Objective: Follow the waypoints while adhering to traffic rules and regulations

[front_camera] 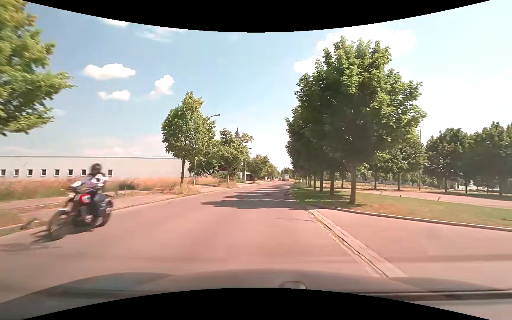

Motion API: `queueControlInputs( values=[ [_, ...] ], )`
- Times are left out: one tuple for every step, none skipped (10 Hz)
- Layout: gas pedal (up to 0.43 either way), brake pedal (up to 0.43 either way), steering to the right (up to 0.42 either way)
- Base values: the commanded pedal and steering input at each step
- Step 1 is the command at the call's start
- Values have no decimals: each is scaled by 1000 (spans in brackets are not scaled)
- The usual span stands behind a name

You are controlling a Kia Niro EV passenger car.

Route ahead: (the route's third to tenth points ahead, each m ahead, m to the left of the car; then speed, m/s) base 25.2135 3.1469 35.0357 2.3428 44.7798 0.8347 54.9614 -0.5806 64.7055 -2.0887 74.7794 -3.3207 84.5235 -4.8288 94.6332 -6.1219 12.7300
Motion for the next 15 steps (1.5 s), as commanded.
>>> queueControlInputs(
  values=[
    [157, 0, 13],
    [150, 0, 13],
    [150, 0, 13],
    [150, 0, 13],
    [150, 0, 13],
    [150, 0, 13],
    [150, 0, 13],
    [150, 0, 13],
    [150, 0, 12],
    [138, 0, 11],
    [130, 0, 11],
    [118, 0, 10],
    [118, 0, 10],
    [110, 0, 9],
    [110, 0, 7]
  ],
)
